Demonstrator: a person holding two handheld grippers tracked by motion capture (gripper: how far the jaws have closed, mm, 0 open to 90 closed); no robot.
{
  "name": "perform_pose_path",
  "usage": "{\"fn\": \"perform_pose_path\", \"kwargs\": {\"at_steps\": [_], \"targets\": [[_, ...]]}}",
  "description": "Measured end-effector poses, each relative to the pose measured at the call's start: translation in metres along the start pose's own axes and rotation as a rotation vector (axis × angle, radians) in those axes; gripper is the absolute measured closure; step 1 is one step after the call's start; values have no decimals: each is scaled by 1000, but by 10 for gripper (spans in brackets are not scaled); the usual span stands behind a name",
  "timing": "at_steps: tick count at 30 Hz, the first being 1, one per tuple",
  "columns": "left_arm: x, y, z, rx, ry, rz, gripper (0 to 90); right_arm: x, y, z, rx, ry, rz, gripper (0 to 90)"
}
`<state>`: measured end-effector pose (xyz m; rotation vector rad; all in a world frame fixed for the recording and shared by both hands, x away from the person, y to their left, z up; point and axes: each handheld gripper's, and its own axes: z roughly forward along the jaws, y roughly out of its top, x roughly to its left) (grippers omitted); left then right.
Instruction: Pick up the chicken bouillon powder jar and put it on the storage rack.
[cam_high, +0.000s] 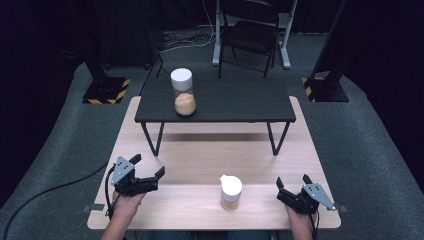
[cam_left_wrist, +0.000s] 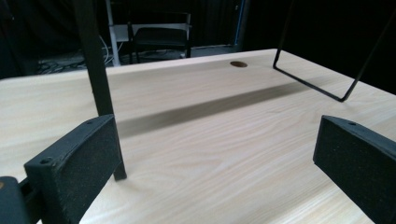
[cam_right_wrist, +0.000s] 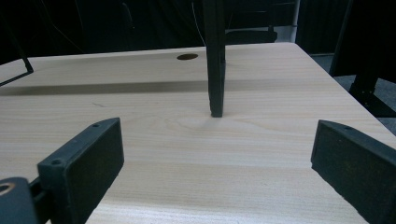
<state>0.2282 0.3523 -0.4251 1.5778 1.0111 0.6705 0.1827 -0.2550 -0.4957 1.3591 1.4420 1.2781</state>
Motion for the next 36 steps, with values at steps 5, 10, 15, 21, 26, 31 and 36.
{"fn": "perform_pose_path", "kwargs": {"at_steps": [5,10,15,21,26,31,36], "targets": [[-3,-18,0,-12,16,-13,0,0,1,0,5,-1,0,22],[-6,-29,0,14,30,-3,0,1,1,0,4,-3,-3,22],[-6,-38,-1,39,35,-5,0,0,0,0,0,1,-1,22],[-5,-50,-2,50,39,-25,0,0,0,0,0,3,0,22],[-4,-60,-4,55,52,-46,0,0,1,0,3,1,-4,22],[-3,-62,-4,54,54,-52,0,1,1,0,6,-3,-4,22],[-6,-60,-1,74,55,-27,0,0,0,0,1,-2,-2,22]]}}
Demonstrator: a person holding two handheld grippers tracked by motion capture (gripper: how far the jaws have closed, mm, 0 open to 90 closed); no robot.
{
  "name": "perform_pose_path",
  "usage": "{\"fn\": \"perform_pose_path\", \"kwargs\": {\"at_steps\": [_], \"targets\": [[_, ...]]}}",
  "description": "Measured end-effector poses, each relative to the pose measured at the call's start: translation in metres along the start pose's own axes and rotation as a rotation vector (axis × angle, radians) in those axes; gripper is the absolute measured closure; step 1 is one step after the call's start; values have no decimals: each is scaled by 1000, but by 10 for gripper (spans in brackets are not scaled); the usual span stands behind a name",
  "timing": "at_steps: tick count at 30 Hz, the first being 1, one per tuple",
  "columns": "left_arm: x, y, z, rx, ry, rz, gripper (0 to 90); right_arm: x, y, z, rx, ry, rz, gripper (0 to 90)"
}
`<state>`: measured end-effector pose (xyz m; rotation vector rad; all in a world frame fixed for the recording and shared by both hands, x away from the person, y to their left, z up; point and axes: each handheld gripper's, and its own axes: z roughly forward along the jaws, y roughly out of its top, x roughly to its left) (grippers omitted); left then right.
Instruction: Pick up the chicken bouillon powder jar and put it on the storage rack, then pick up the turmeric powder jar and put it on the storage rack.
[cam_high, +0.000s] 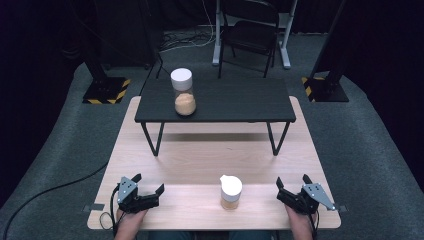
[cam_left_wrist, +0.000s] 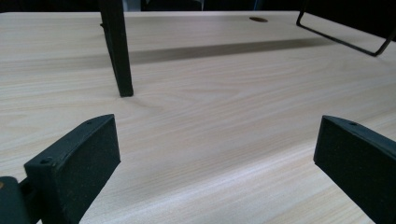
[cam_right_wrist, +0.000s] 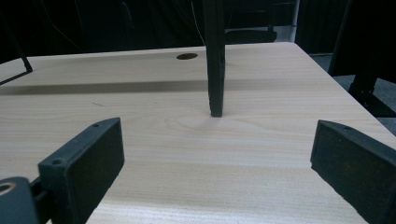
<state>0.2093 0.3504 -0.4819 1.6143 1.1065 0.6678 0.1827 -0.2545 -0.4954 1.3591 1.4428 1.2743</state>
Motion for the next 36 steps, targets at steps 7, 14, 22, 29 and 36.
{"fn": "perform_pose_path", "kwargs": {"at_steps": [7,14,22,29,36], "targets": [[-1,0,0,-3,10,-9,0,-1,2,1,11,2,10,22],[-1,0,1,0,12,-6,0,-1,2,1,12,3,8,21],[-1,0,0,-3,16,-12,0,-1,4,2,22,3,7,16],[-2,1,1,3,14,-9,0,-3,9,1,25,2,30,13],[-2,0,1,-1,17,-13,0,-3,22,-4,28,30,10,9]]}}
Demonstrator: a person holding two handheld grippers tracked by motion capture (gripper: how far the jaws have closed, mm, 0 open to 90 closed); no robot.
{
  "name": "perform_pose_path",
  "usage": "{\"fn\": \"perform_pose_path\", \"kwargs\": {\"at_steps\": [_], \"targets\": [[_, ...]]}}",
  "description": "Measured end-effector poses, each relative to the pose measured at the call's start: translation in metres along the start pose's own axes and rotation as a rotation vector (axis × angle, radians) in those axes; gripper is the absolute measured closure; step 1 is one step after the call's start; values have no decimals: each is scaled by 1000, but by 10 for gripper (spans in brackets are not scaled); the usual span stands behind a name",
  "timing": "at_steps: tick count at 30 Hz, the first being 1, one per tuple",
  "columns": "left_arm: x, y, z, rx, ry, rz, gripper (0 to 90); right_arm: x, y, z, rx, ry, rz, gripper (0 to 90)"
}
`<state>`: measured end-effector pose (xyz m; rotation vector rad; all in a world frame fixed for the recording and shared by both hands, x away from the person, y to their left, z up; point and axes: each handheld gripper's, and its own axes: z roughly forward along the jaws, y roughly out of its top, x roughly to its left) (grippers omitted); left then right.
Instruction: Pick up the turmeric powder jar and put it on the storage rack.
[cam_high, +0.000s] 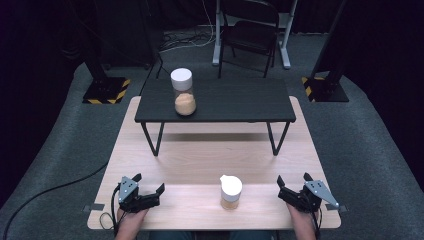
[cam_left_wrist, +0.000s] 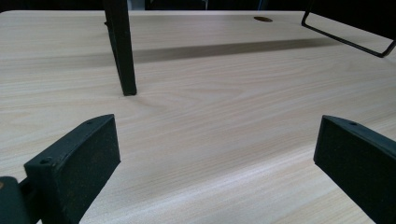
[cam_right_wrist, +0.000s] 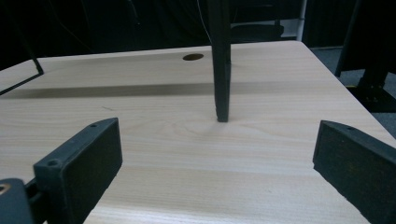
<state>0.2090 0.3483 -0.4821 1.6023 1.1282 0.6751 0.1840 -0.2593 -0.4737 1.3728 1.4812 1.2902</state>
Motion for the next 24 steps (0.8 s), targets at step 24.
{"fn": "perform_pose_path", "kwargs": {"at_steps": [24], "targets": [[-2,2,2,12,12,-2,0,25,40,-29,-23,62,-95,7]]}}
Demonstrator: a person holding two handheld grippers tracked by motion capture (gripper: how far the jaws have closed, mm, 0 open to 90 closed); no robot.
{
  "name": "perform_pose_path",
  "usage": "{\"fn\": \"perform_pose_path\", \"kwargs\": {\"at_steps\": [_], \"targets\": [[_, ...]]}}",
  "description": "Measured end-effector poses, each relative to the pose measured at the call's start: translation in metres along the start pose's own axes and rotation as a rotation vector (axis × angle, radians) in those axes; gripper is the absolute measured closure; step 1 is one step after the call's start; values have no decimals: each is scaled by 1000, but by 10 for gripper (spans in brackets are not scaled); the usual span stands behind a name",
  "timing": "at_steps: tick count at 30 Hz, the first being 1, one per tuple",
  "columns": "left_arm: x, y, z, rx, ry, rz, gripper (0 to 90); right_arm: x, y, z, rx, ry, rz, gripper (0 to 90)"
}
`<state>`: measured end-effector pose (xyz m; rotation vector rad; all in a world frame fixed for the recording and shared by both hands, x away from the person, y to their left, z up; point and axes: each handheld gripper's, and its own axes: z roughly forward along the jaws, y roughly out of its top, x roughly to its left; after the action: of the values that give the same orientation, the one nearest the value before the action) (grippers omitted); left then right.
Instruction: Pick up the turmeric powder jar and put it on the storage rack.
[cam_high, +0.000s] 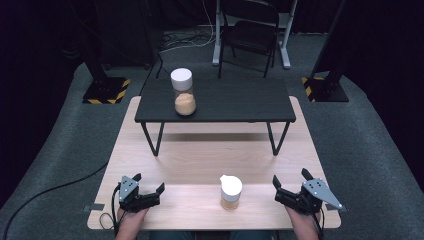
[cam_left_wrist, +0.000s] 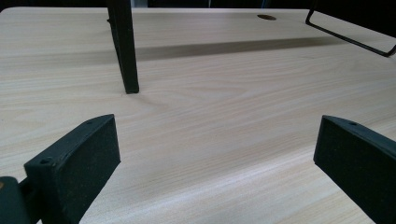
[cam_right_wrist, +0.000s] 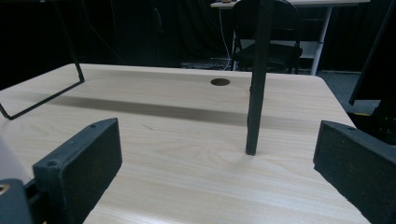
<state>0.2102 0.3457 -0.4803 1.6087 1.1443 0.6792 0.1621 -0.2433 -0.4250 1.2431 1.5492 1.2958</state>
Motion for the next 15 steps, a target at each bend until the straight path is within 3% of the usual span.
{"fn": "perform_pose_path", "kwargs": {"at_steps": [15], "targets": [[-3,1,1,7,10,8,0,17,12,-13,0,75,-23,6]]}}
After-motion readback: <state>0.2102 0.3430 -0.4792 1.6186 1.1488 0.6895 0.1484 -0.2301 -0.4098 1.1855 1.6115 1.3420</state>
